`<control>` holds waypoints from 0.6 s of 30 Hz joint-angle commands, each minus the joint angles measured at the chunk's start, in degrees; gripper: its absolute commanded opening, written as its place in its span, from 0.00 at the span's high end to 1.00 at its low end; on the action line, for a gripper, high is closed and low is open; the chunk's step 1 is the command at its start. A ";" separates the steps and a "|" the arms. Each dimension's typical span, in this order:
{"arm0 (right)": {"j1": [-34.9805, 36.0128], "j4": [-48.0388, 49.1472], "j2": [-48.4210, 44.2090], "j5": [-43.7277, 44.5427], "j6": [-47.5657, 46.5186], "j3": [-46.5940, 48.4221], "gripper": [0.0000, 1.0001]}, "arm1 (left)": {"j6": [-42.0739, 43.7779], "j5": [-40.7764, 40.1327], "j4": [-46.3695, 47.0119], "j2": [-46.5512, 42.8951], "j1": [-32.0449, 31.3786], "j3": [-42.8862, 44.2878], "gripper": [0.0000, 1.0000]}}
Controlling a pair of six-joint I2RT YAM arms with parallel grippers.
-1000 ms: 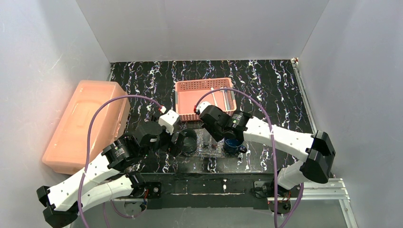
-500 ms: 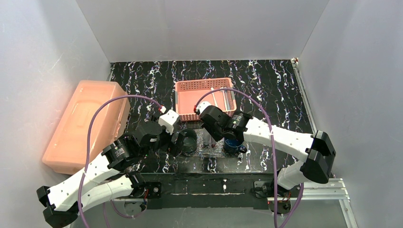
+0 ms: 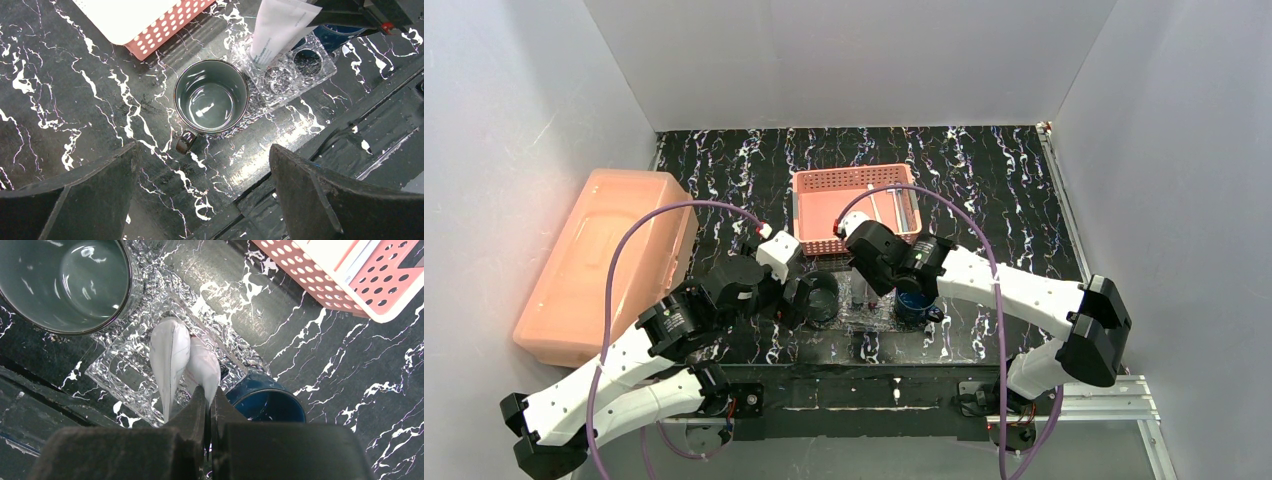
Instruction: Prepare toiletry sets of a toothbrush and toothpaste on the tray
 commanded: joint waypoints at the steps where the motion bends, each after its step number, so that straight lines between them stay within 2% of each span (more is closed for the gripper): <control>1: -1.11 2.82 0.04 1.05 -0.43 0.60 0.99 | 0.31 -0.13 0.43 -0.67 0.30 -0.02 0.02; 16: -1.68 2.41 0.63 -0.05 -1.05 1.57 0.99 | 0.32 -0.17 0.35 -0.85 0.32 -0.01 0.02; 18: -1.68 2.35 0.46 -0.29 -1.05 1.50 0.96 | 0.36 -0.13 0.39 -0.72 0.32 -0.01 0.02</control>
